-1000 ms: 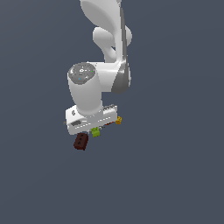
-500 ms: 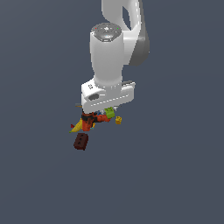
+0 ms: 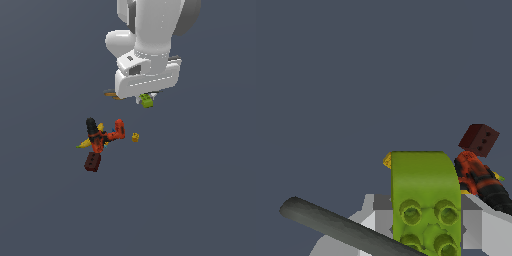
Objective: Pick up a designated object from a clutter of objects.
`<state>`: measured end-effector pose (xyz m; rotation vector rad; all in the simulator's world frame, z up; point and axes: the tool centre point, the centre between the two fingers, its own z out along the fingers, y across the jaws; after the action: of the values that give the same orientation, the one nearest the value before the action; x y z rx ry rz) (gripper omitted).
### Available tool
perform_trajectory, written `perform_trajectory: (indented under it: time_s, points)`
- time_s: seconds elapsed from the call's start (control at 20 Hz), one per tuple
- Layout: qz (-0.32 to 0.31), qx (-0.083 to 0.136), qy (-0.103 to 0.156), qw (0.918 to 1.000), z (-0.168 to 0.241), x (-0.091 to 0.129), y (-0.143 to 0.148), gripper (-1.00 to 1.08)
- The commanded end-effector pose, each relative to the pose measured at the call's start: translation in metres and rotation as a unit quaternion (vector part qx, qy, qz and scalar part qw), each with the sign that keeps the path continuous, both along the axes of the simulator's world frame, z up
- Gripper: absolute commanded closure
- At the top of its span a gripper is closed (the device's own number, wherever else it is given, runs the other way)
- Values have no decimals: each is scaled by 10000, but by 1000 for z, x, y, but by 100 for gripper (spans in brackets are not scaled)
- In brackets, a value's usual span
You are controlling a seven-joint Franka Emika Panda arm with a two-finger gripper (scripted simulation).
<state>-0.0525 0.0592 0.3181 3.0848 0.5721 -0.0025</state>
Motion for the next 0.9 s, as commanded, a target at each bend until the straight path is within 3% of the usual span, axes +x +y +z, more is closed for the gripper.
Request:
perform_trajectory:
  time_s: [0.0, 0.45, 0.85]
  points:
    - [-1, -3, -3, 10000, 22, -14, 18, 108]
    - [2, 3, -3, 10000, 91, -52, 76, 108]
    - [0, 17, -3, 10000, 127, -70, 106, 108]
